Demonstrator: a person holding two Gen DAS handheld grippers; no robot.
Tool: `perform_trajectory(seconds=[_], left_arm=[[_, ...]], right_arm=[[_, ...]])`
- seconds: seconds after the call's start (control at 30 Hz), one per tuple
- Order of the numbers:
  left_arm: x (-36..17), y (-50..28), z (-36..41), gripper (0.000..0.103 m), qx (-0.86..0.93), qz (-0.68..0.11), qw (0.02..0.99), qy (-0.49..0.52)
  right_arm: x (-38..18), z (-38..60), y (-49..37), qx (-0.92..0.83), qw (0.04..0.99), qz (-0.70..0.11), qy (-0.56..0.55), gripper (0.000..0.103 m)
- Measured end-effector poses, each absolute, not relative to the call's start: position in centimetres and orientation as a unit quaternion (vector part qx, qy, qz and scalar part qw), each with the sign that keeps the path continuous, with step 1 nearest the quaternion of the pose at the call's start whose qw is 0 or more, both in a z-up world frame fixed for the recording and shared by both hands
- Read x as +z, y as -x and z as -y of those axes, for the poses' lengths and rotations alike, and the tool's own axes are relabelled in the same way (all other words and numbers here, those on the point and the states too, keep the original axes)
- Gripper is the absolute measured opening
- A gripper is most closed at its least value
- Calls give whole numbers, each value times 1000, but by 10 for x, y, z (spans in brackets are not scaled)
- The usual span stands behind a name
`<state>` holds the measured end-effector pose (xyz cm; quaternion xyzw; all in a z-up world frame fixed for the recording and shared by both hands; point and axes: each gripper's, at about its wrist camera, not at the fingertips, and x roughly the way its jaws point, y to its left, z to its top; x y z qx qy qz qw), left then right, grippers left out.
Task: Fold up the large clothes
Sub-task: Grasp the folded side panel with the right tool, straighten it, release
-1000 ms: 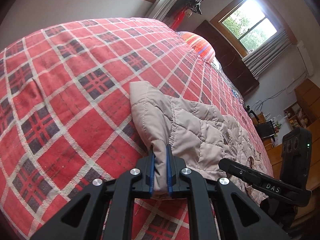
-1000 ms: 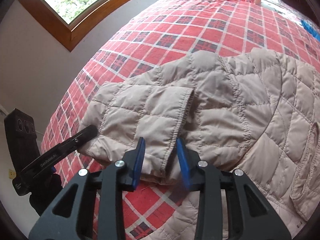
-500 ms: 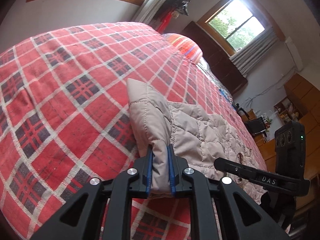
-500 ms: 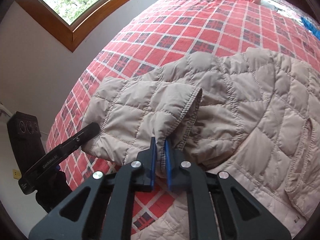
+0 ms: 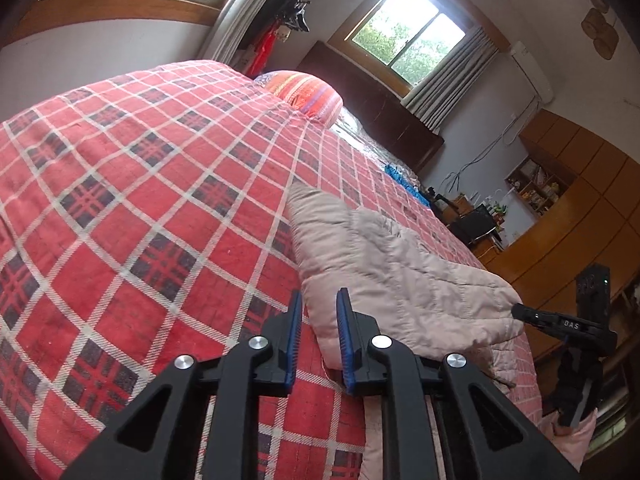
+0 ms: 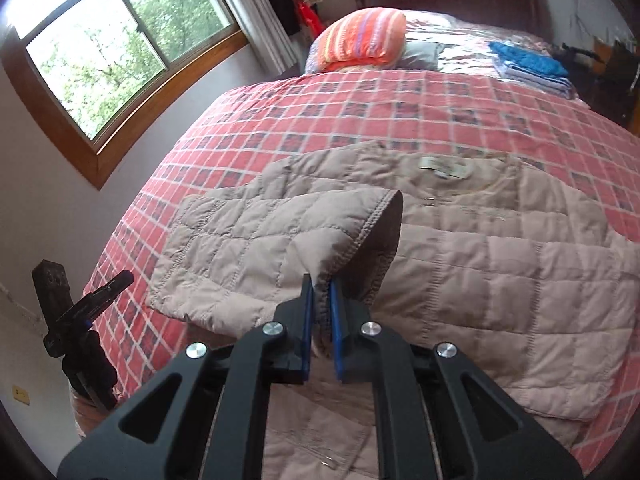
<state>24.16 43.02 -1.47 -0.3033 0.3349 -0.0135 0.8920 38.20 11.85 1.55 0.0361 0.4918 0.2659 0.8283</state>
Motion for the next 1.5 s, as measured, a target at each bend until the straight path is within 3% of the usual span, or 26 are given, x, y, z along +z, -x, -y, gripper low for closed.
perform_trajectory(seconds=[0.23,0.6,0.67,0.8,0.87,1.03,1.07,1.17,1.33,1.5], left_arm=[[-15,-259,-399,16,-31,-366,889,272],[-16,-335,-329,16,-43,-432,874,221],[-25,-347,-321,16,-28,-445,870,210],[-37,-348,-316,18,-14,-441,873,208],[-36,-344,-315,19,-14,-433,879,201],[-32,-341,-318,19,3,-419,886,199],[-31,-341,-315,19,7,-418,889,188],[-38,-344,-305,19,10,-429,888,168],[-49,-351,-292,19,6,-446,883,147],[-57,-355,-290,19,4,-455,879,144]], right_arm=[[-5,-19,-382,197,848,-486,-78,7],[-52,42,-384,138,854,-491,-102,8],[-59,42,-387,133,846,-506,-102,14],[-55,52,-385,148,837,-511,-130,39],[-51,57,-385,140,836,-512,-140,44],[-69,56,-393,138,822,-533,-146,44],[-72,53,-394,141,822,-534,-142,38],[-75,40,-395,157,819,-534,-136,8],[-59,51,-392,124,835,-519,-135,6],[-90,48,-400,114,823,-540,-131,7]])
